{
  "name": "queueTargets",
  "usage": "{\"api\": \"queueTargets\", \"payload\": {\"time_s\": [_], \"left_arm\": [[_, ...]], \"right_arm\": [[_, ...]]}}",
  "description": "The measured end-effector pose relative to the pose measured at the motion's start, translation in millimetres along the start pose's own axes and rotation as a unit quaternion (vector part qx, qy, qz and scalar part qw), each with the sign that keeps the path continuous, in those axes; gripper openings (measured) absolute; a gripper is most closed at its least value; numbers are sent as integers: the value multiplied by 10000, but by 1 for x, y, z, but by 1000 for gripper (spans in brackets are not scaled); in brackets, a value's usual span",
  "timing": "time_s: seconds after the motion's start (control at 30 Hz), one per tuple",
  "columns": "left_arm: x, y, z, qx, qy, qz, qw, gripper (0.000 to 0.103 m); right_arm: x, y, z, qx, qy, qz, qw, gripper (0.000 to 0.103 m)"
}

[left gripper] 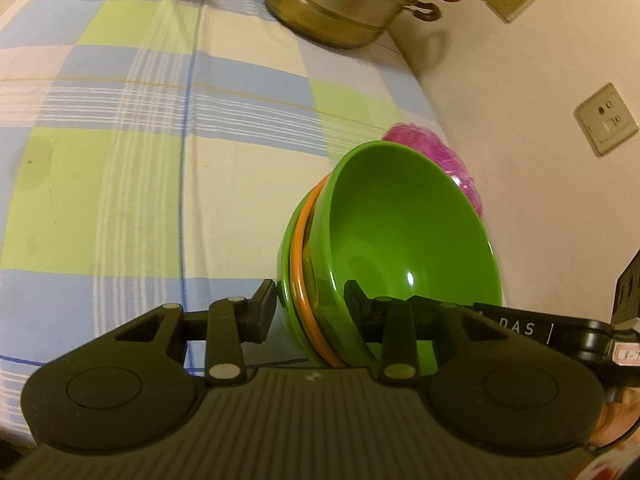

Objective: Organize plates and bowls
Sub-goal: 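Lift the bowl stack with both grippers and carry it toward the pink plates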

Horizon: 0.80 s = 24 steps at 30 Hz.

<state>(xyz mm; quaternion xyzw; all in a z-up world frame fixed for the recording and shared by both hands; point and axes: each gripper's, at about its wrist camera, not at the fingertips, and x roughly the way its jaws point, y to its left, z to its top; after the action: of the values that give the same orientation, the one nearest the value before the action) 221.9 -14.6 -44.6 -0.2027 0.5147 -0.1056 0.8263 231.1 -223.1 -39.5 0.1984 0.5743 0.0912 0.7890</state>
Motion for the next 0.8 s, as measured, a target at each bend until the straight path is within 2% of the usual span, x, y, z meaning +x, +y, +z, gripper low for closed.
{"api": "queueTargets", "payload": {"time_s": [0.4,0.8], "left_arm": [[5,-44,3,349,22,-218,9991,32],[13,-77,10,565,44,-295,9980,32]], "right_arm": [[-40,-26,3,213,-359,-160,9990,28],[-58,-49,12,414,-530,-179,9976,28]]}}
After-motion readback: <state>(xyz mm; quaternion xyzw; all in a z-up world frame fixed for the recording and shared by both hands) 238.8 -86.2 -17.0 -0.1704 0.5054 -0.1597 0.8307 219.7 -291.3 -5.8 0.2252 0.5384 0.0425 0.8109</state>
